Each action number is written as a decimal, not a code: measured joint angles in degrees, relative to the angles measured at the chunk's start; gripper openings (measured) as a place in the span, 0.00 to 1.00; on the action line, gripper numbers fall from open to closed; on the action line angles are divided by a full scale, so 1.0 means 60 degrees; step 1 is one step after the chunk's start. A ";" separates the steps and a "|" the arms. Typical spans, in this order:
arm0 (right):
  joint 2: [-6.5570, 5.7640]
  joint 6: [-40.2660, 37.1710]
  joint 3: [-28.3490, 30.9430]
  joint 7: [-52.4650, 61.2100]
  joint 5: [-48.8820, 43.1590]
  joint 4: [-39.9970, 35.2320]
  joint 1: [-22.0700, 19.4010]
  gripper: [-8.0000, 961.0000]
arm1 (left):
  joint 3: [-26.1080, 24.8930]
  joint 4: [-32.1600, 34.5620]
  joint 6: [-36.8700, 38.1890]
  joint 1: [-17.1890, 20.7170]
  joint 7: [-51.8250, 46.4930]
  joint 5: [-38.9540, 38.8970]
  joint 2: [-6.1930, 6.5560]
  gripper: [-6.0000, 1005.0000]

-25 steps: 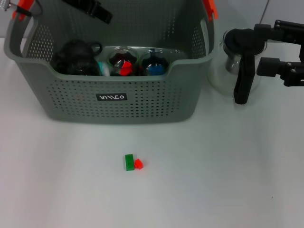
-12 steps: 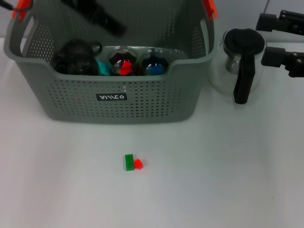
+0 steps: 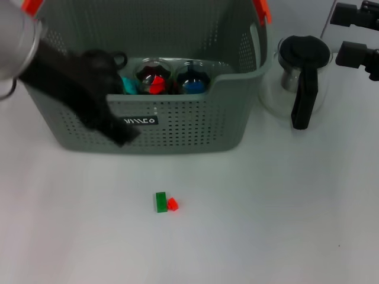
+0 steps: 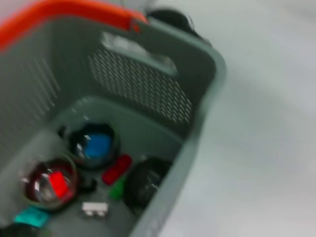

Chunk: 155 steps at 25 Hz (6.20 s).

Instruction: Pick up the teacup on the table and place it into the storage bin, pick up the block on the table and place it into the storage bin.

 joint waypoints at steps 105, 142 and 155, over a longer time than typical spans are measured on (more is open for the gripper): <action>0.0479 -0.0026 -0.0594 -0.0038 0.0009 0.0495 -0.0531 0.90 | 0.5977 -0.7599 -0.6496 -0.0615 0.2943 0.1806 -0.0666 0.75; 0.0295 -0.0044 -0.0517 -0.0095 0.0552 0.0394 -0.0448 0.90 | -0.1815 -0.4334 -0.0267 -0.1752 0.2958 0.0032 -0.0276 0.38; 0.0235 -0.0052 -0.0688 -0.0133 0.0517 0.0393 -0.0568 0.90 | -0.3261 -0.6698 -0.3792 -0.2482 0.2155 -0.1127 0.1230 0.37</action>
